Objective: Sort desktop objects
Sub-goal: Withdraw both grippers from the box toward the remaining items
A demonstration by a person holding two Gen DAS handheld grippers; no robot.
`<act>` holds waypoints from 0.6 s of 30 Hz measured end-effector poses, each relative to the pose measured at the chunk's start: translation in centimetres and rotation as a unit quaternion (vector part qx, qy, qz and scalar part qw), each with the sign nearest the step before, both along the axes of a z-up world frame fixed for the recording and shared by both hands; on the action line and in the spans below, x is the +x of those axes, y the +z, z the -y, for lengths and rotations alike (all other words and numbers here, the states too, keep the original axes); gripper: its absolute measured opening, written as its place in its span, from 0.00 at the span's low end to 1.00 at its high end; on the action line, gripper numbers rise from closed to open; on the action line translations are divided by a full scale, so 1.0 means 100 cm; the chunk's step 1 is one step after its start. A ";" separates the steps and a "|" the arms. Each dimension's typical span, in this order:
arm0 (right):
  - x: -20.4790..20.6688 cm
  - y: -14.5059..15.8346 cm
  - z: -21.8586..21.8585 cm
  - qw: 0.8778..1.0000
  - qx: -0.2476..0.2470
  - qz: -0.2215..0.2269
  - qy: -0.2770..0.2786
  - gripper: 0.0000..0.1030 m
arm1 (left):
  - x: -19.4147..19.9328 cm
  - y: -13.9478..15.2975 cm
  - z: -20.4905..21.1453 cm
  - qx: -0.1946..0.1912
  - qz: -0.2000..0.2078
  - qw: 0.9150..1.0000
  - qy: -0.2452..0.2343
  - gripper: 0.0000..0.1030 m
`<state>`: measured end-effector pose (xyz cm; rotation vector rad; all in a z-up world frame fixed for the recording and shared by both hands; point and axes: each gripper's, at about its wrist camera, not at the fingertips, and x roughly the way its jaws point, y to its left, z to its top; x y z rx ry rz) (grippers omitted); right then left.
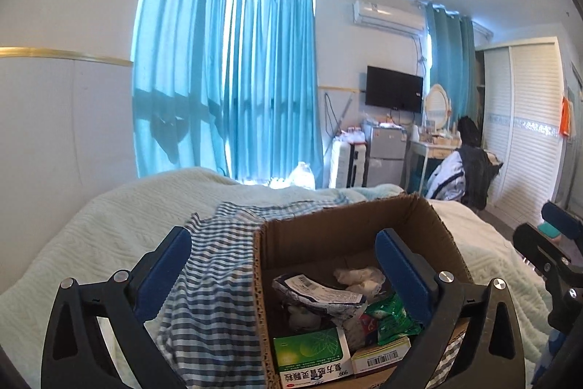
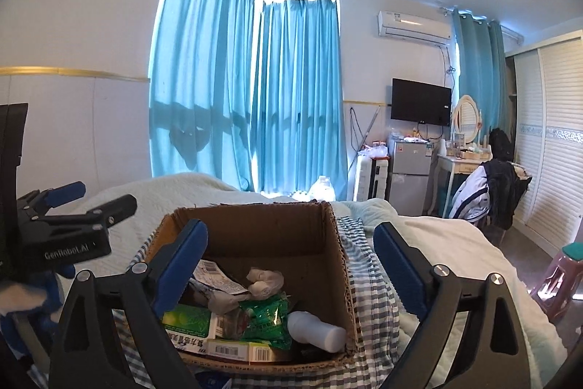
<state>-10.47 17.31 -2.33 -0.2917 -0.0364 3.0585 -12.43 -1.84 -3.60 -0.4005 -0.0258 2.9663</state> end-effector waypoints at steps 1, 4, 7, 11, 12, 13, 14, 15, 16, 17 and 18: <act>0.005 0.001 -0.001 1.000 -0.003 -0.002 0.002 0.91 | 0.003 0.001 0.002 0.002 -0.001 1.000 0.001 1.00; 0.015 0.000 -0.001 1.000 -0.004 0.000 0.005 0.91 | 0.013 0.001 0.006 0.008 -0.001 1.000 0.003 1.00; 0.021 -0.003 0.000 1.000 -0.005 0.006 0.007 0.91 | 0.019 -0.005 0.009 0.006 0.001 1.000 0.010 1.00; 0.028 -0.006 -0.001 1.000 -0.013 0.012 0.015 0.91 | 0.025 -0.019 0.010 -0.010 0.015 1.000 0.016 1.00; 0.030 -0.007 -0.001 1.000 -0.015 0.015 0.016 0.91 | 0.028 -0.023 0.011 -0.011 0.019 1.000 0.016 1.00; 0.032 -0.010 -0.001 0.999 -0.016 0.020 0.021 0.91 | 0.030 -0.026 0.011 -0.011 0.022 1.000 0.015 1.00; 0.033 -0.013 0.000 0.999 -0.016 0.023 0.024 0.91 | 0.033 -0.030 0.012 -0.012 0.025 1.000 0.014 1.00; 0.036 -0.016 0.001 0.999 -0.015 0.027 0.028 0.91 | 0.036 -0.034 0.013 -0.013 0.029 0.999 0.014 1.00; 0.040 -0.022 0.002 0.999 -0.013 0.032 0.033 0.91 | 0.039 -0.037 0.014 -0.014 0.032 0.999 0.015 1.00; 0.042 -0.026 0.004 0.999 -0.011 0.037 0.038 0.91 | 0.041 -0.042 0.015 -0.016 0.037 0.999 0.014 1.00; 0.043 -0.030 0.005 0.998 -0.008 0.043 0.042 0.91 | 0.043 -0.047 0.016 -0.017 0.045 0.999 0.012 1.00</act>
